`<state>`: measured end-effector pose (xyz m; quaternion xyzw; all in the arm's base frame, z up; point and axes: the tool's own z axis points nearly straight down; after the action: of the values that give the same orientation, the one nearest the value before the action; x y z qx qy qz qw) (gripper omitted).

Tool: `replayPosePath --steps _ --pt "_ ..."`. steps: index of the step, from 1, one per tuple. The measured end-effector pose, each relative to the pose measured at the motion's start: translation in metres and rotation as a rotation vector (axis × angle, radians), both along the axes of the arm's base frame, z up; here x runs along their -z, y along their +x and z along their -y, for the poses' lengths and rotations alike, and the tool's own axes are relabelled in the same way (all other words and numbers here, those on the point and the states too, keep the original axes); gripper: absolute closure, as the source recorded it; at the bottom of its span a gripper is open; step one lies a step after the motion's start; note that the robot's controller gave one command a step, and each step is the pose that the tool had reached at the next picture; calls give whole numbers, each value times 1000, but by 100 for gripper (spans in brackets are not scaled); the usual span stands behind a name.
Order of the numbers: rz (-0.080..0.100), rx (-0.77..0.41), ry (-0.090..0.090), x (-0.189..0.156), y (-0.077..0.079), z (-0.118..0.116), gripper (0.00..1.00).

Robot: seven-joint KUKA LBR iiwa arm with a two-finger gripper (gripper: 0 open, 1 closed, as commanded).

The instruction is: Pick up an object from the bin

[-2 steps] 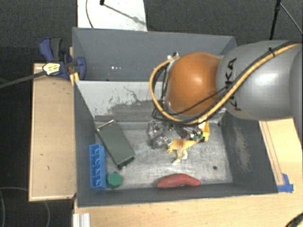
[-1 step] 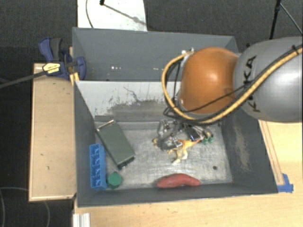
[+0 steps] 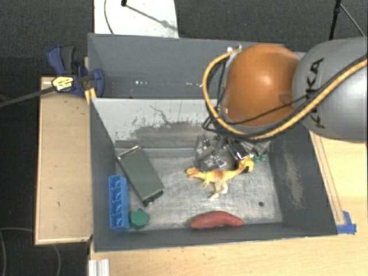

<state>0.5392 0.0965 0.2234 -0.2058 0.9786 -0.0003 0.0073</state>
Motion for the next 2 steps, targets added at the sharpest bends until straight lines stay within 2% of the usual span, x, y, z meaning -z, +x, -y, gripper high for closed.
replayPosePath --steps 1,2 --pt "-14 234 0 63 5 7 0" --pt "-12 234 1 62 6 7 0"
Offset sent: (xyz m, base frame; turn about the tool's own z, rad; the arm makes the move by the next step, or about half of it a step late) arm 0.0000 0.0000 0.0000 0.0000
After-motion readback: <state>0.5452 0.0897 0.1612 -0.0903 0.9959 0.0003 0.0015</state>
